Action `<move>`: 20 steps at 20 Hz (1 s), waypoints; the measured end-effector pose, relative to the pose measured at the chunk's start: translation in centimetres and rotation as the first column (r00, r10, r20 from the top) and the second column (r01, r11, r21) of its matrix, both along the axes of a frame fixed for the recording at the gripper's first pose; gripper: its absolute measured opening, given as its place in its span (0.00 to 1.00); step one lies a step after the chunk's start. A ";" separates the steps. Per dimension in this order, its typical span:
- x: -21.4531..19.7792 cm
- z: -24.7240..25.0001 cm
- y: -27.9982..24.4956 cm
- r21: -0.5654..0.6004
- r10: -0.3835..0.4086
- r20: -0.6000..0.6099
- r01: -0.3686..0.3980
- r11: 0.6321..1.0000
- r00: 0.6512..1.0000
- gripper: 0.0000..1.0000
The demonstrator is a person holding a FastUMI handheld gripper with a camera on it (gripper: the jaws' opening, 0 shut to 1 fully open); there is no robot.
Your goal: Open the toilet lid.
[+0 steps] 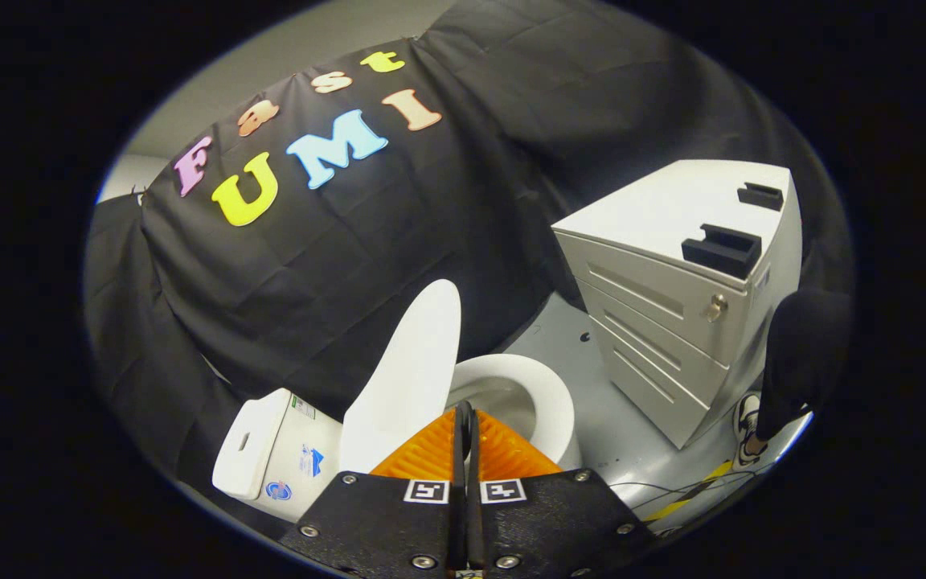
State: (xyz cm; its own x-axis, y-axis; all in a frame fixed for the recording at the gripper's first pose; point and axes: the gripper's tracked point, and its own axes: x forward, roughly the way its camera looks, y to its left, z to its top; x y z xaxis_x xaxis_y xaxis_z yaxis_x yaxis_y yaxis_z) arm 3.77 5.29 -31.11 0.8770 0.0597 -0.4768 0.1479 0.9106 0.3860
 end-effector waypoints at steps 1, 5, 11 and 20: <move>0.0 0.4 0.3 -0.036 0.012 0.002 -0.012 0.999 1.000 0.00; 0.1 2.2 1.5 -0.119 0.049 0.009 -0.047 0.992 0.999 0.00; 0.2 4.9 3.8 -0.255 0.109 0.011 -0.103 0.961 0.994 0.00; -0.1 8.7 8.0 -0.347 0.161 0.028 -0.142 0.927 0.987 0.00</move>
